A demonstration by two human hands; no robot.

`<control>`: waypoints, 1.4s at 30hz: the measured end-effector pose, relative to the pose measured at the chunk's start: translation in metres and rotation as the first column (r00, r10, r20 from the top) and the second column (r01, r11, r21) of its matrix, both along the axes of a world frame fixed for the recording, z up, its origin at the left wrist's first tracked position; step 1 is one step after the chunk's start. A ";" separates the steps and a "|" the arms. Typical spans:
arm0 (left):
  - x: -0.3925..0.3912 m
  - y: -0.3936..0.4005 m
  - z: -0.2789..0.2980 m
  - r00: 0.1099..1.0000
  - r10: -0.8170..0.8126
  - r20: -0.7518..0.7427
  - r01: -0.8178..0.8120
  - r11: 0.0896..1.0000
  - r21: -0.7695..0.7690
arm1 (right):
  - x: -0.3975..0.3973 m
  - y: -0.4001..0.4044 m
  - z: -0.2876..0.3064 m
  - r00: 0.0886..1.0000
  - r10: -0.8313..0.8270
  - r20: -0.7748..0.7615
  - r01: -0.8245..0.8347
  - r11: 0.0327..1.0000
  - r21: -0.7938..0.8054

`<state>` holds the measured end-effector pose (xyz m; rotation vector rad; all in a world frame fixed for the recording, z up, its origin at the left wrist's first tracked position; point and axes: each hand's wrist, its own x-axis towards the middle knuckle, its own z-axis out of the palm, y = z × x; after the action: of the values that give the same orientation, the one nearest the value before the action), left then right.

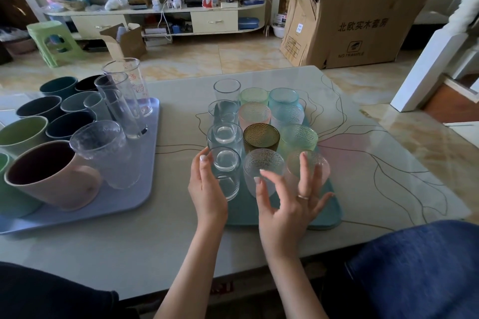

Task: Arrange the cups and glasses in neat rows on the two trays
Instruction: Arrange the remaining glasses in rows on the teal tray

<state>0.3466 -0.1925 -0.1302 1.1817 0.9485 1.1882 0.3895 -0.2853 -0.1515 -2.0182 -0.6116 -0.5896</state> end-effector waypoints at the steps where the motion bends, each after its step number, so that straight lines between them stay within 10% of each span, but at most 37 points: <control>1: 0.000 0.000 0.000 1.000 -0.002 -0.001 0.002 1.000 0.001 | 0.000 0.000 0.000 1.000 0.006 0.010 -0.006 1.000 -0.002; 37: 0.002 0.004 -0.004 0.999 0.035 0.034 -0.034 0.998 -0.045 | 0.009 -0.001 0.026 0.989 0.093 0.112 -0.093 0.996 -0.004; 42: 0.001 0.004 -0.004 0.999 0.035 0.017 -0.035 0.999 -0.031 | 0.052 0.027 0.075 0.991 0.119 0.058 -0.106 0.976 -0.188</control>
<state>0.3474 -0.1887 -0.1338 1.1330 0.9745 1.2063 0.4413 -0.2588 -0.0764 -2.1259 -0.8433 -0.5531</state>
